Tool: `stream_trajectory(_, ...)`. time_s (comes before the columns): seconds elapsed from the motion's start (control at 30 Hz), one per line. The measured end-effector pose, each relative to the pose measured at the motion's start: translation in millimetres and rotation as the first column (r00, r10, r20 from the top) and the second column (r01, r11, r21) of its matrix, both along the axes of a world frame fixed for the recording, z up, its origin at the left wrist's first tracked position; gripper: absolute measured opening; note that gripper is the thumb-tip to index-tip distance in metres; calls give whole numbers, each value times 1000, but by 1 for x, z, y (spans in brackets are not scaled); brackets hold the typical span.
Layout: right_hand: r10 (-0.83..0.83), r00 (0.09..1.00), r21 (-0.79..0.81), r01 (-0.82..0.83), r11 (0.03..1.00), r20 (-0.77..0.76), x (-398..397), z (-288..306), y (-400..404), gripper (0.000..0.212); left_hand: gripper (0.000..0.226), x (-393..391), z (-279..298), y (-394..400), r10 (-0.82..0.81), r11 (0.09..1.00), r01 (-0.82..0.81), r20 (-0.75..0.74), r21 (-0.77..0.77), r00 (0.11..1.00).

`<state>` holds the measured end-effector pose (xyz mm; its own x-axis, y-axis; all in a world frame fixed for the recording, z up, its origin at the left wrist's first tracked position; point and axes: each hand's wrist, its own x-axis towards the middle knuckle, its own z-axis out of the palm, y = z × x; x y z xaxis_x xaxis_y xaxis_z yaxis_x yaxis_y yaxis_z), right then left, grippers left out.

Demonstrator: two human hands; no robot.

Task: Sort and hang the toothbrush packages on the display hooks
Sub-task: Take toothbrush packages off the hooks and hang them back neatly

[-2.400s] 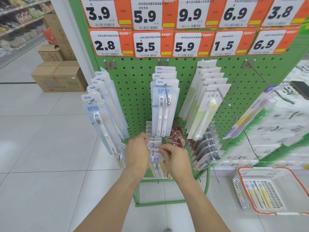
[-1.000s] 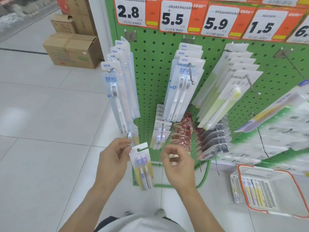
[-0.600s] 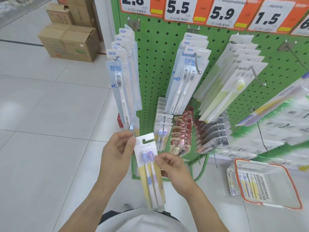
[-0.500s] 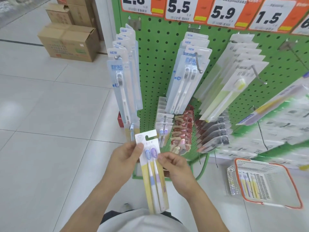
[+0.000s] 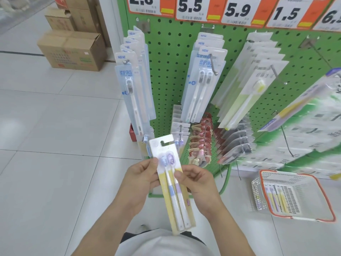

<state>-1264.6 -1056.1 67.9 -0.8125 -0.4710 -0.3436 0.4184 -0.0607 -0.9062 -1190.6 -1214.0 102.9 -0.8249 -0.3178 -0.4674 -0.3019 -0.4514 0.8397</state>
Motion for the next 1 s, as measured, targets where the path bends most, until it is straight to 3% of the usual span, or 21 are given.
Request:
stream_trajectory(0.1, -42, 997, -53, 46, 998, 71, -3, 7, -1, 30, 26, 1, -1, 1, -65, 996, 64, -9, -66, 998)
stream_trajectory(0.23, -17, 996, -60, 23, 998, 88, -3, 15, 2, 22, 23, -1, -1, 7, 29, 993, -30, -6, -112, 1000)
stream_trajectory(0.47, 284, 959, 50, -284, 957, 13, 0, 18, 19, 24, 16, 1, 2, 5, 152, 986, -155, -53, -55, 987)
stream_trajectory(0.67, 257, 966, -5, -257, 966, 44, -3, 10, 16, 68, 20, 13, 1, 18, 60, 984, -77, -108, -163, 992)
stream_trajectory(0.77, 370, 927, -47, -368, 929, 55, -5, 13, 20, 52, 19, 15, -2, 16, 157, 977, -171, -118, -125, 981)
stream_trajectory(0.87, 532, 847, 41, -532, 846, 5, -8, 19, 26, 35, 18, 17, -3, 15, 232, 970, -238, -102, -55, 967)
stream_trajectory(1.0, 536, 844, 40, -536, 844, 10, -3, 16, 27, 35, 19, 17, -2, 14, 218, 975, -220, -84, -16, 972)
